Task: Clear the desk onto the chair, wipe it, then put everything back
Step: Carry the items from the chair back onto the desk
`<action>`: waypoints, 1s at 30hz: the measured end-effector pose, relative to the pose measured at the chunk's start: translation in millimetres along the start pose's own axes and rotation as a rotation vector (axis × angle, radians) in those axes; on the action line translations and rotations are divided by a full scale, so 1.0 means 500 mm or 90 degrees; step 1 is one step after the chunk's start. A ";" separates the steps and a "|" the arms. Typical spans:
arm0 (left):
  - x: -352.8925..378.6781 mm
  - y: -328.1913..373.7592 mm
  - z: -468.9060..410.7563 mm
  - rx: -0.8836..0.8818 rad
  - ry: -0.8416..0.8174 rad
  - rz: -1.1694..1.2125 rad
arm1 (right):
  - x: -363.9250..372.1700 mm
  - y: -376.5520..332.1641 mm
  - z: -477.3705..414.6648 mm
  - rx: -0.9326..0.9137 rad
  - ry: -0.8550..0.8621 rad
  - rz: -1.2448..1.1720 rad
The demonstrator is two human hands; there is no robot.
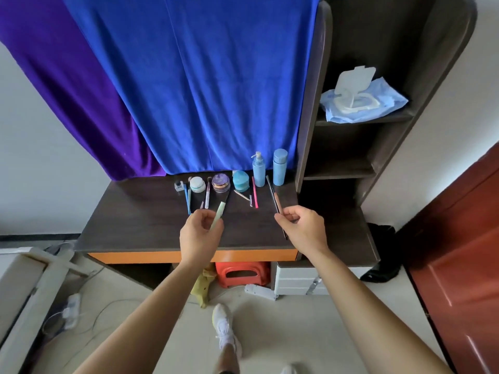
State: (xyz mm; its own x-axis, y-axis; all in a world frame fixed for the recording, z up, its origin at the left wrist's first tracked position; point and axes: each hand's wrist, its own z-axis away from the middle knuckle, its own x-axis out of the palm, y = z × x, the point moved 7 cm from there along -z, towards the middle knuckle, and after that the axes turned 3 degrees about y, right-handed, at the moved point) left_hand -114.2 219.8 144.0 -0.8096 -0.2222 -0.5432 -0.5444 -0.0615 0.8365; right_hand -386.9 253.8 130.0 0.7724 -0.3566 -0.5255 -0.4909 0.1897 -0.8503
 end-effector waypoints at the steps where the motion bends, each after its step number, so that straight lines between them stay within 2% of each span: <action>1: 0.018 -0.013 -0.022 -0.014 -0.012 -0.003 | 0.009 0.010 -0.016 0.015 -0.003 0.005; 10: 0.173 -0.057 -0.267 -0.021 -0.134 -0.041 | 0.072 0.040 -0.217 0.134 0.032 0.091; 13: 0.227 -0.084 -0.314 -0.024 -0.178 -0.066 | 0.122 0.074 -0.262 0.187 0.006 0.112; 18: 0.297 -0.164 -0.321 -0.131 -0.193 -0.092 | 0.193 0.154 -0.316 0.273 -0.024 0.082; 23: 0.358 -0.239 -0.310 -0.245 -0.163 -0.132 | 0.255 0.228 -0.393 0.293 -0.072 0.091; 27: 0.403 -0.268 -0.294 -0.276 -0.163 -0.176 | 0.292 0.280 -0.414 0.304 -0.121 0.114; 30: 0.420 -0.271 -0.285 -0.256 -0.170 -0.212 | 0.300 0.305 -0.402 0.289 -0.166 0.154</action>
State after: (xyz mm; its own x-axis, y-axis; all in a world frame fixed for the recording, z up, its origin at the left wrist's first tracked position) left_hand -179.1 42.9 -73.2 -0.6645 0.1221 -0.7372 -0.6955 -0.4619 0.5504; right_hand -427.0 45.2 -72.8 0.7620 -0.0272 -0.6471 -0.4881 0.6325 -0.6014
